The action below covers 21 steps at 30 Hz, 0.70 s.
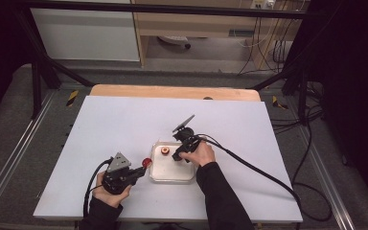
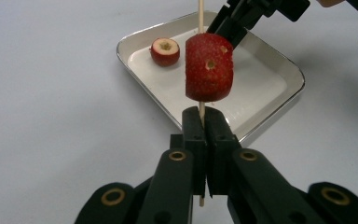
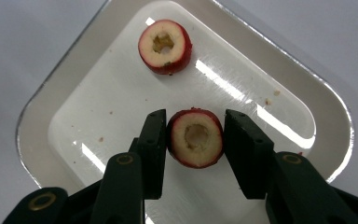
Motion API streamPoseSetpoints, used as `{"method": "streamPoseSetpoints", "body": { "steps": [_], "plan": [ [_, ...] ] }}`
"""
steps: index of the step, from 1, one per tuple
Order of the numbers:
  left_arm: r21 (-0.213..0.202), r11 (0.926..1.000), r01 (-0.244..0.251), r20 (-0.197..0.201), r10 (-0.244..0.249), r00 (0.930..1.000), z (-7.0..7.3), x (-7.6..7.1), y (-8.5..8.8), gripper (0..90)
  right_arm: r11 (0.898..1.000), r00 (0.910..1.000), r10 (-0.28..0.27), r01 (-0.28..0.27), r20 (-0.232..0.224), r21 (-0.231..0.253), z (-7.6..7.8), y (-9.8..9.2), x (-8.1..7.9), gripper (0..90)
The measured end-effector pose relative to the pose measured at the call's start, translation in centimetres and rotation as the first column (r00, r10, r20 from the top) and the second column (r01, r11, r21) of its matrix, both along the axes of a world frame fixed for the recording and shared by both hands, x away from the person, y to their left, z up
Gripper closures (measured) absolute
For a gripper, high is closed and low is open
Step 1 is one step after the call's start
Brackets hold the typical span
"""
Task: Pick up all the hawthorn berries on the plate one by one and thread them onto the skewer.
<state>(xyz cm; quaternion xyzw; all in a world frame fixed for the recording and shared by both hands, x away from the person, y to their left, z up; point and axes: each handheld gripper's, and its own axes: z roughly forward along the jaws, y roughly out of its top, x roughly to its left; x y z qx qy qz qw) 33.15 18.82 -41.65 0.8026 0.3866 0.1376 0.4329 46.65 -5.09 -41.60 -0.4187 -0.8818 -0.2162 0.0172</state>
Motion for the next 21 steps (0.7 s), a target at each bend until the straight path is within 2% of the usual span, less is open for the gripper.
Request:
{"method": "streamPoseSetpoints", "body": {
  "steps": [3, 5, 7, 9, 11, 13, 15, 16, 17, 20, 21],
  "plan": [
    [-0.001, 1.0000, 0.001, 0.003, -0.001, 1.0000, 0.1, -0.1, 0.0, 88.3, 0.999, 0.9995, -0.013, 0.012, 0.031, 0.036, 0.8, -0.3, -0.3, 60.9],
    [-0.003, 1.0000, -0.001, 0.007, 0.001, 1.0000, 0.1, -0.1, 0.0, 88.3, 0.996, 0.9983, -0.032, 0.028, 0.048, 0.084, 1.8, -0.6, -0.8, 60.9],
    [-0.005, 1.0000, -0.001, 0.010, 0.001, 0.9999, 0.2, -0.2, -0.1, 88.3, 0.986, 0.9950, -0.064, 0.052, 0.076, 0.157, 2.8, -1.0, -1.4, 61.0],
    [-0.011, 0.9999, 0.000, 0.018, 0.001, 0.9998, 0.3, -0.4, -0.1, 88.3, 0.968, 0.9895, -0.098, 0.070, 0.106, 0.241, 3.6, -1.6, -2.0, 61.0],
    [-0.017, 0.9998, 0.002, 0.022, -0.002, 0.9998, 0.4, -0.5, -0.2, 88.3, 0.939, 0.9831, -0.131, 0.082, 0.128, 0.333, 4.3, -2.3, -2.6, 61.0],
    [-0.024, 0.9997, 0.002, 0.027, -0.002, 0.9996, 0.4, -0.6, -0.3, 88.3, 0.903, 0.9773, -0.167, 0.099, 0.131, 0.417, 4.7, -2.8, -3.1, 61.0],
    [-0.033, 0.9994, 0.001, 0.030, 0.000, 0.9996, 0.5, -0.7, -0.4, 88.3, 0.864, 0.9704, -0.204, 0.116, 0.130, 0.491, 4.9, -3.3, -3.6, 61.0],
    [-0.036, 0.9994, 0.001, 0.031, 0.000, 0.9995, 0.5, -0.7, -0.4, 88.3, 0.838, 0.9647, -0.227, 0.124, 0.133, 0.531, 4.9, -3.5, -3.9, 61.0],
    [-0.037, 0.9993, 0.001, 0.032, 0.000, 0.9995, 0.6, -0.8, -0.5, 88.3, 0.826, 0.9617, -0.240, 0.130, 0.133, 0.549, 4.9, -3.7, -4.0, 61.0],
    [-0.050, 0.9988, -0.001, 0.034, 0.003, 0.9994, 0.6, -1.0, -0.6, 88.3, 0.766, 0.9473, -0.295, 0.156, 0.126, 0.623, 4.8, -4.0, -4.6, 61.1],
    [-0.055, 0.9985, -0.005, 0.035, 0.007, 0.9994, 0.7, -1.0, -0.6, 88.3, 0.743, 0.9419, -0.314, 0.166, 0.119, 0.648, 4.7, -4.1, -4.7, 61.1]
  ]
}}
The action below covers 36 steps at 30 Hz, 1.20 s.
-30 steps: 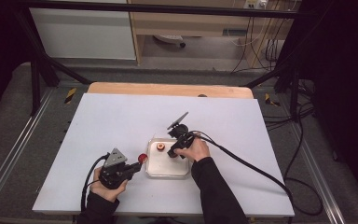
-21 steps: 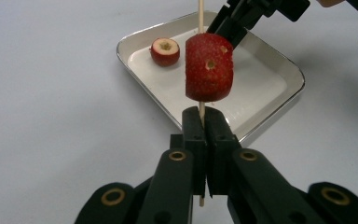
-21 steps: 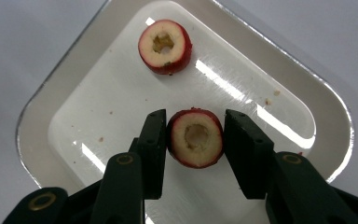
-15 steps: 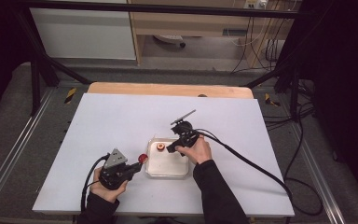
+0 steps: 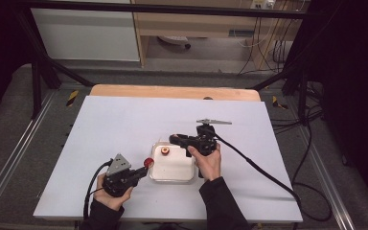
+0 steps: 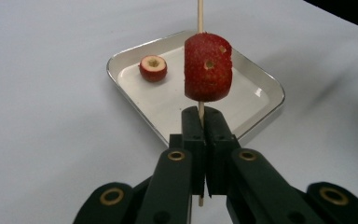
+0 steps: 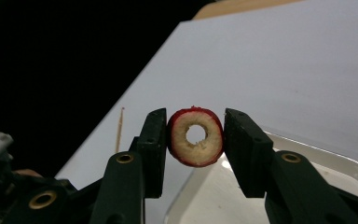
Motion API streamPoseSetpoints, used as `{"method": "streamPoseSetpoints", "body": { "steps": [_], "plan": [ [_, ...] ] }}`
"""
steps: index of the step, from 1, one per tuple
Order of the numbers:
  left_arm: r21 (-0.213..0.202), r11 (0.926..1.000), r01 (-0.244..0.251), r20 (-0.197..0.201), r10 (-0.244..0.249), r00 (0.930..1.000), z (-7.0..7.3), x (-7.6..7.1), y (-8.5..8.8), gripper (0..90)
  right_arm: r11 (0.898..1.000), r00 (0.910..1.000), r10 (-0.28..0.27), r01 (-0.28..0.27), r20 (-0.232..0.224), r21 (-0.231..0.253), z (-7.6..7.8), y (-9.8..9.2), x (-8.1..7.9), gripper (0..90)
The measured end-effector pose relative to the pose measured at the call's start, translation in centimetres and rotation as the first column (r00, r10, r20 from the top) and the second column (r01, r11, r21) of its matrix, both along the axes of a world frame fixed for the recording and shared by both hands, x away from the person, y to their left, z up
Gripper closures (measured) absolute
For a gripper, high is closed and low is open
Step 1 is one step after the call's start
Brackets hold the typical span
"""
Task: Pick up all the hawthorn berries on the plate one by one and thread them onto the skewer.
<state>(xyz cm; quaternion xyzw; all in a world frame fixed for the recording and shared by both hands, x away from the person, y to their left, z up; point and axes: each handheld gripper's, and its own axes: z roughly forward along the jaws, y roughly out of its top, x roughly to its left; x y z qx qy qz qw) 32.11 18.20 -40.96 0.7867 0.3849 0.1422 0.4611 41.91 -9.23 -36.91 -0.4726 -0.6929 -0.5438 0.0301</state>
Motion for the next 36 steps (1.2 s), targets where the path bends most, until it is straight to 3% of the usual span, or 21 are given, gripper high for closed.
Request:
{"method": "streamPoseSetpoints", "body": {
  "steps": [4, 8, 14, 22, 27, 30, 36],
  "plan": [
    [-0.025, 0.9996, -0.010, -0.008, 0.010, 0.9999, 0.1, -0.3, -0.3, 88.3, 0.990, 0.9974, -0.067, 0.064, 0.025, 0.124, -0.5, -0.3, -0.4, 61.1],
    [-0.048, 0.9986, -0.024, -0.018, 0.023, 0.9996, 0.1, -0.6, -0.7, 88.3, 0.970, 0.9899, -0.130, 0.115, 0.058, 0.215, -1.0, -0.2, -0.9, 61.2],
    [-0.079, 0.9965, -0.027, -0.032, 0.024, 0.9992, 0.2, -0.9, -1.4, 88.3, 0.923, 0.9687, -0.211, 0.154, 0.130, 0.352, -1.4, 0.4, -1.7, 61.3],
    [-0.104, 0.9943, -0.024, -0.037, 0.021, 0.9991, 0.5, -1.0, -2.3, 88.2, 0.866, 0.9423, -0.290, 0.185, 0.166, 0.465, -1.8, 1.1, -2.6, 61.4],
    [-0.106, 0.9943, -0.010, -0.033, 0.006, 0.9994, 0.6, -1.0, -3.1, 88.3, 0.839, 0.9357, -0.311, 0.187, 0.167, 0.511, -2.2, 1.5, -3.1, 61.4],
    [-0.108, 0.9942, -0.006, -0.031, 0.003, 0.9995, 0.7, -1.0, -3.4, 88.2, 0.830, 0.9357, -0.313, 0.187, 0.162, 0.525, -2.3, 1.6, -3.3, 61.4],
    [-0.110, 0.9938, -0.012, -0.031, 0.008, 0.9995, 0.6, -1.0, -3.4, 88.3, 0.827, 0.9350, -0.313, 0.182, 0.167, 0.532, -2.3, 1.6, -3.5, 61.4]
  ]
}}
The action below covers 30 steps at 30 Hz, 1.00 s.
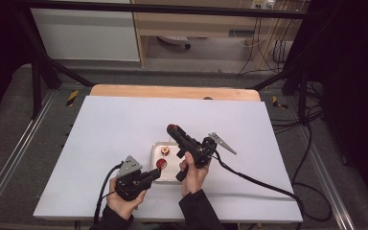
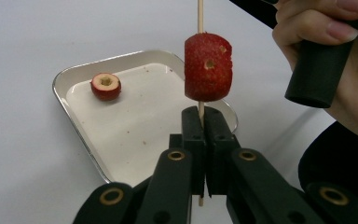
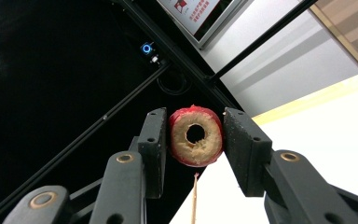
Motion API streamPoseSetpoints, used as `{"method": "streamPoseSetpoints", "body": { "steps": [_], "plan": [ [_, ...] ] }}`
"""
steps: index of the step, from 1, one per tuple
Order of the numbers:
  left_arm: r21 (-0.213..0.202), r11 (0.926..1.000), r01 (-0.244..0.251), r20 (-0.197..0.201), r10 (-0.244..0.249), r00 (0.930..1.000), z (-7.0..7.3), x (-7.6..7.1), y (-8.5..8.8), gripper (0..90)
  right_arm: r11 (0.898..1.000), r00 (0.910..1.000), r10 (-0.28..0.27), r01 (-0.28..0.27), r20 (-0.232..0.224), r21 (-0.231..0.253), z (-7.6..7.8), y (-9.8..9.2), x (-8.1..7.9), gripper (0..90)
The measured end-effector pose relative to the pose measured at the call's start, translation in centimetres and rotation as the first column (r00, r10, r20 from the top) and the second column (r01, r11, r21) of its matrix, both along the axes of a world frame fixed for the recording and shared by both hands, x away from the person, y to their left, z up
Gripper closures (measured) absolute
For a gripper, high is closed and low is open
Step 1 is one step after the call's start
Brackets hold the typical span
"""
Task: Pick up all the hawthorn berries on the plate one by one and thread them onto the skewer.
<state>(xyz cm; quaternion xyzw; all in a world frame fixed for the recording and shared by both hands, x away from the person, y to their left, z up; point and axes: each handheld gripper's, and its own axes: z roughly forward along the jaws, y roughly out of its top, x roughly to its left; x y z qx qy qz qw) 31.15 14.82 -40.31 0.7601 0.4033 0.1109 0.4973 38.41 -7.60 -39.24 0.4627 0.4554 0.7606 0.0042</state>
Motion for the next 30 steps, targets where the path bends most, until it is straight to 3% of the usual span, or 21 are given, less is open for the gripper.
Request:
{"method": "streamPoseSetpoints", "body": {
  "steps": [20, 30],
  "plan": [
    [-0.011, 0.9999, -0.010, -0.004, 0.010, 0.9999, 0.03, 0.15, 0.21, 88.3, 1.000, 0.9999, 0.012, -0.012, -0.004, 0.001, -0.28, 0.16, -0.16, 61.5],
    [-0.015, 0.9996, -0.024, -0.011, 0.024, 0.9997, 0.05, 0.25, 0.29, 88.4, 0.999, 0.9992, 0.035, -0.035, -0.021, -0.029, -0.95, 0.52, -0.39, 61.8]
  ]
}}
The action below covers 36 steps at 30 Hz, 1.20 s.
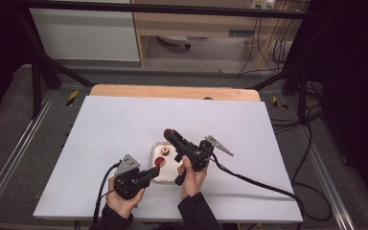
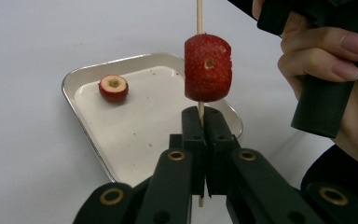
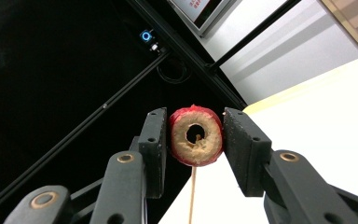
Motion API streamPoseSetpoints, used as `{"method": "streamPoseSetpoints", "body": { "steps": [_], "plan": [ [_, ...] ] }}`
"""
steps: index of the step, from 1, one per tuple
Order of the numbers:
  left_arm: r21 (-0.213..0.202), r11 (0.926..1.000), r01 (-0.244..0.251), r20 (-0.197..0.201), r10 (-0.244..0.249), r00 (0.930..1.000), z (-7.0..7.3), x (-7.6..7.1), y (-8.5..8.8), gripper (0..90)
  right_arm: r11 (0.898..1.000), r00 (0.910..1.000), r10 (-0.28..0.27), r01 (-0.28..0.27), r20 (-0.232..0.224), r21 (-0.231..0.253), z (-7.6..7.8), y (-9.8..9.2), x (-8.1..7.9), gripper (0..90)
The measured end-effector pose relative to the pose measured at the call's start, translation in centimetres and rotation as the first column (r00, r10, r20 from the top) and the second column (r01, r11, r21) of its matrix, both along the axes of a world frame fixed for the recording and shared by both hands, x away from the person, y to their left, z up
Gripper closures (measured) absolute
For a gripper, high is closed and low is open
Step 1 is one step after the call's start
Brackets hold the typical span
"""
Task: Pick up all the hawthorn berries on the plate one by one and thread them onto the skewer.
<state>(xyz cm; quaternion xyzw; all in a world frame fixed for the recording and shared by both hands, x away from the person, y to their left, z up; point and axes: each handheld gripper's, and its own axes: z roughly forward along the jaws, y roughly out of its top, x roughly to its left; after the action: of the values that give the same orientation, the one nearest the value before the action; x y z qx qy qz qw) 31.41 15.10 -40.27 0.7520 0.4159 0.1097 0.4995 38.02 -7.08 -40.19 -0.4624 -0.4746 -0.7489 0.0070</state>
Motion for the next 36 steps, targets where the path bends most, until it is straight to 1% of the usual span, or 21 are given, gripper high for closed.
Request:
{"method": "streamPoseSetpoints", "body": {
  "steps": [6, 10, 13, 15, 17, 18, 19, 20, 21, 22, 23, 25, 28, 30, 31, 32, 36],
  "plan": [
    [-0.002, 1.0000, -0.001, 0.006, 0.001, 1.0000, 0.0, 0.0, 0.0, 88.6, 1.000, 0.9999, -0.009, 0.009, 0.010, -0.009, -0.1, 0.2, -0.3, 62.0],
    [-0.002, 0.9999, -0.011, -0.002, 0.011, 0.9999, -0.2, 0.0, 0.0, 88.7, 1.000, 1.0000, -0.004, 0.004, -0.008, 0.003, -0.2, 0.3, -0.6, 62.2],
    [-0.005, 0.9999, -0.013, -0.006, 0.013, 0.9999, -0.3, 0.1, -0.2, 88.7, 1.000, 0.9998, -0.010, 0.010, -0.019, -0.003, -0.3, 0.4, -0.7, 62.4],
    [-0.007, 0.9998, -0.018, 0.005, 0.018, 0.9998, -0.3, 0.0, -0.3, 88.8, 1.000, 0.9994, -0.017, 0.017, -0.029, 0.006, -0.4, 0.5, -0.8, 62.5],
    [-0.017, 0.9997, -0.016, 0.000, 0.016, 0.9999, -0.3, 0.0, -0.3, 88.8, 1.000, 0.9995, -0.017, 0.018, -0.027, 0.009, -0.4, 0.5, -0.9, 62.6],
    [-0.026, 0.9994, -0.022, 0.004, 0.022, 0.9998, -0.2, -0.1, -0.4, 88.8, 1.000, 0.9995, -0.020, 0.020, -0.026, 0.006, -0.4, 0.5, -0.9, 62.6],
    [-0.046, 0.9986, -0.024, 0.011, 0.025, 0.9996, 0.0, -0.1, -0.4, 88.8, 1.000, 0.9996, -0.017, 0.018, -0.023, 0.007, -0.4, 0.5, -0.9, 62.7],
    [-0.051, 0.9982, -0.030, 0.005, 0.030, 0.9995, 0.3, -0.1, -0.4, 88.8, 1.000, 0.9996, -0.005, 0.005, -0.028, 0.001, -0.4, 0.6, -1.0, 62.8],
    [-0.050, 0.9985, -0.022, -0.013, 0.021, 0.9997, 0.4, 0.0, -0.5, 88.8, 1.000, 0.9998, -0.007, 0.007, -0.020, 0.002, -0.6, 0.8, -1.1, 62.8],
    [-0.053, 0.9983, -0.024, -0.020, 0.022, 0.9995, 0.4, 0.1, -0.5, 88.8, 1.000, 0.9998, -0.015, 0.015, -0.014, 0.003, -0.7, 0.9, -1.3, 62.8],
    [-0.051, 0.9984, -0.027, -0.016, 0.026, 0.9995, 0.3, 0.1, -0.5, 88.8, 1.000, 0.9998, -0.017, 0.017, -0.009, 0.002, -0.6, 0.9, -1.4, 62.9],
    [-0.064, 0.9976, -0.026, -0.023, 0.025, 0.9994, 0.2, 0.2, -0.6, 88.8, 1.000, 0.9999, -0.011, 0.011, -0.008, -0.011, -0.6, 0.9, -1.4, 62.9],
    [-0.068, 0.9973, -0.029, -0.008, 0.028, 0.9996, 0.3, 0.2, -0.5, 88.8, 1.000, 0.9998, -0.016, 0.016, -0.010, -0.015, -0.5, 0.9, -1.5, 63.0],
    [-0.075, 0.9967, -0.031, -0.010, 0.030, 0.9995, 0.4, 0.2, -0.4, 88.9, 1.000, 0.9999, -0.012, 0.012, -0.011, -0.015, -0.4, 0.9, -1.5, 63.1],
    [-0.073, 0.9969, -0.030, -0.007, 0.029, 0.9996, 0.5, 0.2, -0.4, 88.9, 1.000, 0.9999, -0.009, 0.009, -0.012, -0.021, -0.5, 0.9, -1.5, 63.1],
    [-0.066, 0.9975, -0.024, -0.014, 0.023, 0.9996, 0.4, 0.3, -0.4, 88.8, 1.000, 0.9999, -0.005, 0.005, -0.014, -0.017, -0.5, 0.9, -1.6, 63.1],
    [-0.063, 0.9978, -0.019, 0.007, 0.020, 0.9998, 0.5, 0.4, -0.5, 88.9, 0.999, 0.9999, 0.004, -0.004, -0.012, -0.035, -0.2, 0.8, -1.7, 63.2]
  ]
}}
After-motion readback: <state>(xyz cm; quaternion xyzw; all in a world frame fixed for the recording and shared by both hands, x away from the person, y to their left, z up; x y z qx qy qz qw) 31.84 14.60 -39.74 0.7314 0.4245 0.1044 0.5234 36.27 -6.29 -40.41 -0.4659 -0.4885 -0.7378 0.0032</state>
